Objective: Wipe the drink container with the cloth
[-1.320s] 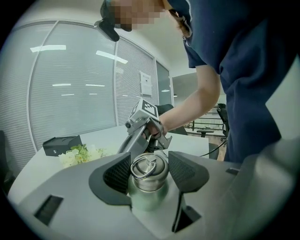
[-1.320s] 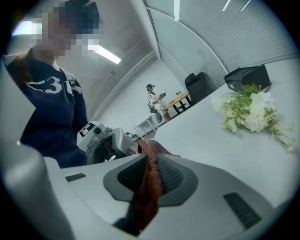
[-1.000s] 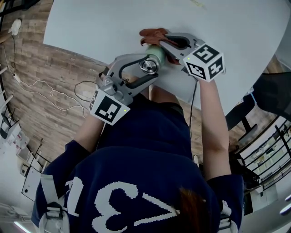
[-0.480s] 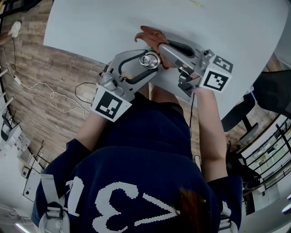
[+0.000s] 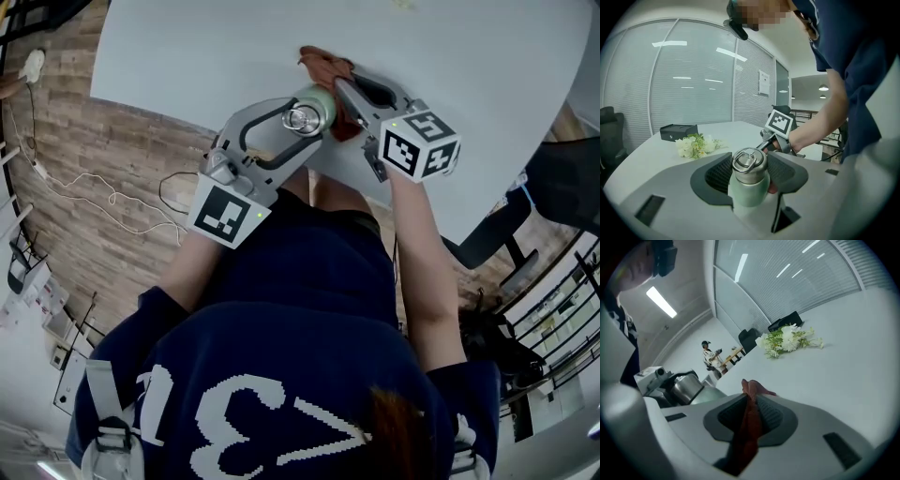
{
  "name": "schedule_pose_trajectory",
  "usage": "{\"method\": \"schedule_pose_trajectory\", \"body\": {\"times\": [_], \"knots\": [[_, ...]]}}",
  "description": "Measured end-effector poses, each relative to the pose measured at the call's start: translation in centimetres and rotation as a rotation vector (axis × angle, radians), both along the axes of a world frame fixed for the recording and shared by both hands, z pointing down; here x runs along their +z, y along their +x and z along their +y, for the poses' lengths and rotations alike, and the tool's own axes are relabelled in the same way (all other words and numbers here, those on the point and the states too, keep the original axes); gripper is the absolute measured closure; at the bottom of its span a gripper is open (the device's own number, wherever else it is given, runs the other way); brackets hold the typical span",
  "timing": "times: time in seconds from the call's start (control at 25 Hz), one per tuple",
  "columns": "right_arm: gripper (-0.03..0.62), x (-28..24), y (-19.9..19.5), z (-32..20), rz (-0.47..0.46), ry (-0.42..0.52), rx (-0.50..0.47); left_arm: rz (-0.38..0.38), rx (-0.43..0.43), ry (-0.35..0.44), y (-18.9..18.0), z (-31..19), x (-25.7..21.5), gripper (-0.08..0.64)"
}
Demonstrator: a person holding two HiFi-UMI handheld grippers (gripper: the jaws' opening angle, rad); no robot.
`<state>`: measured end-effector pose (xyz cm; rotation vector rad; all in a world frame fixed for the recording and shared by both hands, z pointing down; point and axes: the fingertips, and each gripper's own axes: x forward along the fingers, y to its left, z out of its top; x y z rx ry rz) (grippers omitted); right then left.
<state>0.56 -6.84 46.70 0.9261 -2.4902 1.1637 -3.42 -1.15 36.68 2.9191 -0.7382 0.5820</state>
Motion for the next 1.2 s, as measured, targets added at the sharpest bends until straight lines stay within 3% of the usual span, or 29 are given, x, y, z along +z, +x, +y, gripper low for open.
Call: {"method": "schedule_pose_trajectory", "body": {"times": [0.08,0.2,0.36,0.48,0.6,0.84,1.04,1.2], "knots": [[0.518,-0.2,0.0,0.0,-0.012,0.000,0.019,0.004,-0.022,-0.016,0.0,-0.2,0.1,0.318],[0.518,-2.2,0.0,-0.3,-0.165,-0.038,0.085,0.028,-0.078,-0.067,-0.4,-0.6,0.3,0.318],[0.518,-6.8,-1.0,-0.6,-0.335,-0.010,0.129,0.089,-0.189,-0.173,-1.5,-1.6,0.6,0.318],[0.518,-9.3,-1.9,-0.5,-0.396,0.023,0.143,0.103,-0.215,-0.188,-1.8,-2.3,0.4,0.318],[0.518,-8.0,-1.2,-0.1,-0.302,0.045,0.177,0.099,-0.219,-0.180,-1.4,-2.1,0.3,0.318],[0.518,-1.3,0.6,0.7,0.005,-0.003,0.177,0.072,-0.188,-0.176,-1.3,-2.1,0.5,0.318],[0.518,0.1,1.1,1.3,0.066,-0.018,0.170,-0.065,-0.045,-0.064,0.1,-1.9,0.0,0.314],[0.518,0.1,1.1,1.2,0.072,-0.011,0.161,-0.207,0.147,0.046,1.7,-1.7,-0.4,0.310]]}}
